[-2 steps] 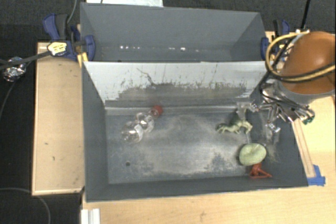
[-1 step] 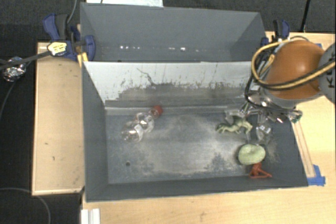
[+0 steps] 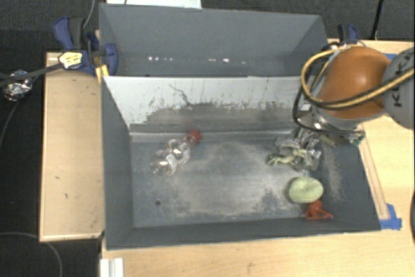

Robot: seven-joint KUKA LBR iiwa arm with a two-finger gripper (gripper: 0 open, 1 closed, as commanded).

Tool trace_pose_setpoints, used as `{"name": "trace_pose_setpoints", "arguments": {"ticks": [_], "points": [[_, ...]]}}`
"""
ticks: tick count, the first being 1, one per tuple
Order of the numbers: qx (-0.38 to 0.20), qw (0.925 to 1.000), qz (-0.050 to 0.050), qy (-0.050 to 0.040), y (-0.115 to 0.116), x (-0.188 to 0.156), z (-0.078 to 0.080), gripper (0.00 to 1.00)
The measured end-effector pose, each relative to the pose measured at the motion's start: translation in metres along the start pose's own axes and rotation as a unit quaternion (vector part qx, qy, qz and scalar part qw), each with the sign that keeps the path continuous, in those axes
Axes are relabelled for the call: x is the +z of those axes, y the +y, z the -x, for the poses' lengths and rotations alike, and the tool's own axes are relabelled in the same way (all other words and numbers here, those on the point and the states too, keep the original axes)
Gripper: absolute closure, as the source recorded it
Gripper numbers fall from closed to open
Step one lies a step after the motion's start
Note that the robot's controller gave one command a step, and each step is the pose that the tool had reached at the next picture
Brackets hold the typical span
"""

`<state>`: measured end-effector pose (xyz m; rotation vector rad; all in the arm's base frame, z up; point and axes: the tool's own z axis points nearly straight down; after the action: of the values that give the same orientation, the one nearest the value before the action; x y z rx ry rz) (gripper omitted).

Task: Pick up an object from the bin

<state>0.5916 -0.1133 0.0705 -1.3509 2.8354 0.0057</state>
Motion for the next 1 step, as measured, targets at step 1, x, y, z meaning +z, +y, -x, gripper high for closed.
{"name": "trace_pose_setpoints", "arguments": {"ticks": [1], "points": [[0.0,1.0,0.0,-0.0001,0.0,-0.0002,0.0,1.0]]}}
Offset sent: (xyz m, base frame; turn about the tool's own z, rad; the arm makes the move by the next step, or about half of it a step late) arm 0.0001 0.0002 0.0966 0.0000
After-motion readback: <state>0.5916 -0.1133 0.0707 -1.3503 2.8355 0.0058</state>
